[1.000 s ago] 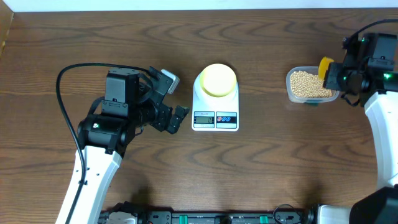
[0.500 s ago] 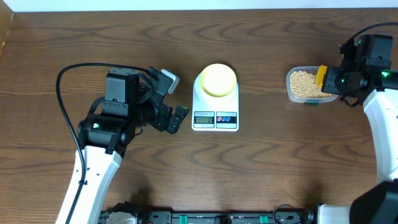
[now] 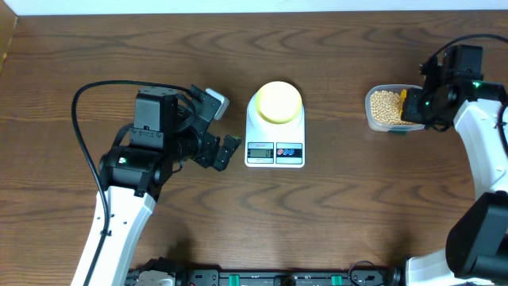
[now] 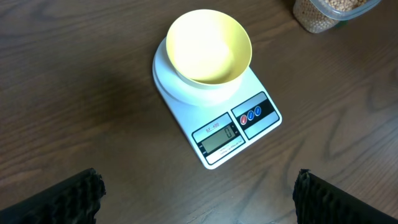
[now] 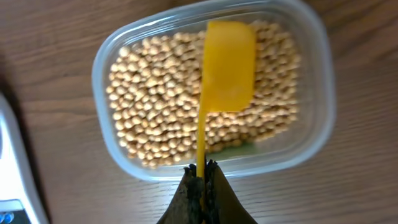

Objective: Scoop item into bowl and weigh 50g on scale
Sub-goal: 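Drag the yellow scoop through the soybeans with the right gripper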

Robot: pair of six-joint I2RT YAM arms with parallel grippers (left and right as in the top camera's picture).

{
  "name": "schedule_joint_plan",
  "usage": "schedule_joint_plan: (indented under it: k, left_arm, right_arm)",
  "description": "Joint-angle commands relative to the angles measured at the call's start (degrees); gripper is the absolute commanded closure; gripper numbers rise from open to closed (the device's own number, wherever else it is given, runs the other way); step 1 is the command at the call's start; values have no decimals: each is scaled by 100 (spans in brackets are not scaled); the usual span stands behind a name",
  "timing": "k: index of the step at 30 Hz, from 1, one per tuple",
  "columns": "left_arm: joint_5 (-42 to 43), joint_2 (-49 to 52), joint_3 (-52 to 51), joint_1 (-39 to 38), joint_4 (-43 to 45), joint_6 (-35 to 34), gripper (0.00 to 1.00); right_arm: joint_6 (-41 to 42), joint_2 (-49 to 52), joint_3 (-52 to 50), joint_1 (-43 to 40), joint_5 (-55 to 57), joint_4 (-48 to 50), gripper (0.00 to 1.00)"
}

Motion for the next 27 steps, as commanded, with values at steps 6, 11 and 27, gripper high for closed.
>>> schedule_joint_plan:
  k: [6, 11, 27]
  left_arm:
    - [68, 22, 33, 2, 2, -26, 0]
    - [68, 22, 33, 2, 2, -26, 0]
    - [68, 22, 33, 2, 2, -26, 0]
  right_arm:
    - [-173, 164, -35, -42, -798, -199, 99]
    - [-181, 164, -35, -184, -1333, -203, 99]
    - [-986, 166, -490, -1169, -3051, -267, 99]
